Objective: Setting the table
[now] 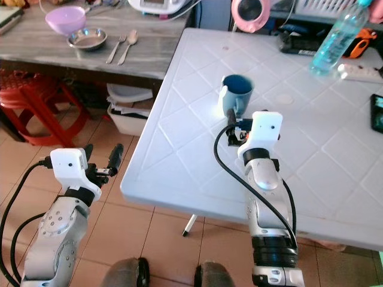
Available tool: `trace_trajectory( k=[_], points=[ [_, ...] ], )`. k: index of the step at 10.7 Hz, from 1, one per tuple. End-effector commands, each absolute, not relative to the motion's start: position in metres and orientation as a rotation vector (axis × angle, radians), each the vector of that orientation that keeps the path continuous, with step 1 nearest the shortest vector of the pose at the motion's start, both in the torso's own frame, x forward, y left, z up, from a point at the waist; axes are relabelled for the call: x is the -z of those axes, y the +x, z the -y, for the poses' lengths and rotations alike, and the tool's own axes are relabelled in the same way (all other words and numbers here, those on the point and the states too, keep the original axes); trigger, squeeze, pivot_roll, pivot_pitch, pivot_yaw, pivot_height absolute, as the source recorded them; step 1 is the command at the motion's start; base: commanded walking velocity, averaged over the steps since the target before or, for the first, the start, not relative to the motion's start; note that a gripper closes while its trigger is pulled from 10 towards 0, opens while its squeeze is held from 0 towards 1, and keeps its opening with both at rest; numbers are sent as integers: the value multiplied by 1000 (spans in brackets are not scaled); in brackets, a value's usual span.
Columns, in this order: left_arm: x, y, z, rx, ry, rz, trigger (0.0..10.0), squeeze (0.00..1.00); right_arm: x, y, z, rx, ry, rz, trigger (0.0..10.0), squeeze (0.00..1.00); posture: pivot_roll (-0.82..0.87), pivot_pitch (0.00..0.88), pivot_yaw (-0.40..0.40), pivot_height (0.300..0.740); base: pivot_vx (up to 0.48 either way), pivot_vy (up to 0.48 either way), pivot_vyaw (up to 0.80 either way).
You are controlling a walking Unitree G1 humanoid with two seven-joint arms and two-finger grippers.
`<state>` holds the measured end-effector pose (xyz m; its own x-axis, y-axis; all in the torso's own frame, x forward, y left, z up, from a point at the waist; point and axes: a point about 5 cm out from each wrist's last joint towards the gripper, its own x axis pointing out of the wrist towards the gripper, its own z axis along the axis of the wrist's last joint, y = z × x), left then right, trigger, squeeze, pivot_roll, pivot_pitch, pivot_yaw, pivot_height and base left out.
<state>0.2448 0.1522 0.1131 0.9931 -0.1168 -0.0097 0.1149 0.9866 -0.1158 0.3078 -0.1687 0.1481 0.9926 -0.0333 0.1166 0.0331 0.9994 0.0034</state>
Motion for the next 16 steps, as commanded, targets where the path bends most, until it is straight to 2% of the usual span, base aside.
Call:
trace_trajectory(
  k=[1, 8, 9, 10, 16],
  points=[
    [-115, 243, -154, 117, -100, -18, 10000, 0, -143, 308, 172, 48, 2, 93, 10000, 0, 25, 163, 13, 740, 0, 0, 0],
    [-115, 236, -155, 119, -92, -45, 10000, 0, -149, 323, 183, 24, -37, 81, 10000, 0, 34, 192, 19, 740, 0, 0, 0],
    [-115, 236, -155, 120, -91, -46, 10000, 0, -150, 324, 183, 18, -36, 82, 7137, 0, 34, 195, 19, 740, 0, 0, 0],
    [-115, 236, -155, 118, -90, -49, 10000, 0, -153, 329, 183, -7, -38, 85, 0, 0, 34, 198, 21, 740, 0, 0, 0],
    [-114, 235, -155, 112, -93, -57, 10000, 0, -160, 333, 176, -76, -74, 115, 0, 0, 29, 207, 18, 740, 0, 0, 0]
  ],
)
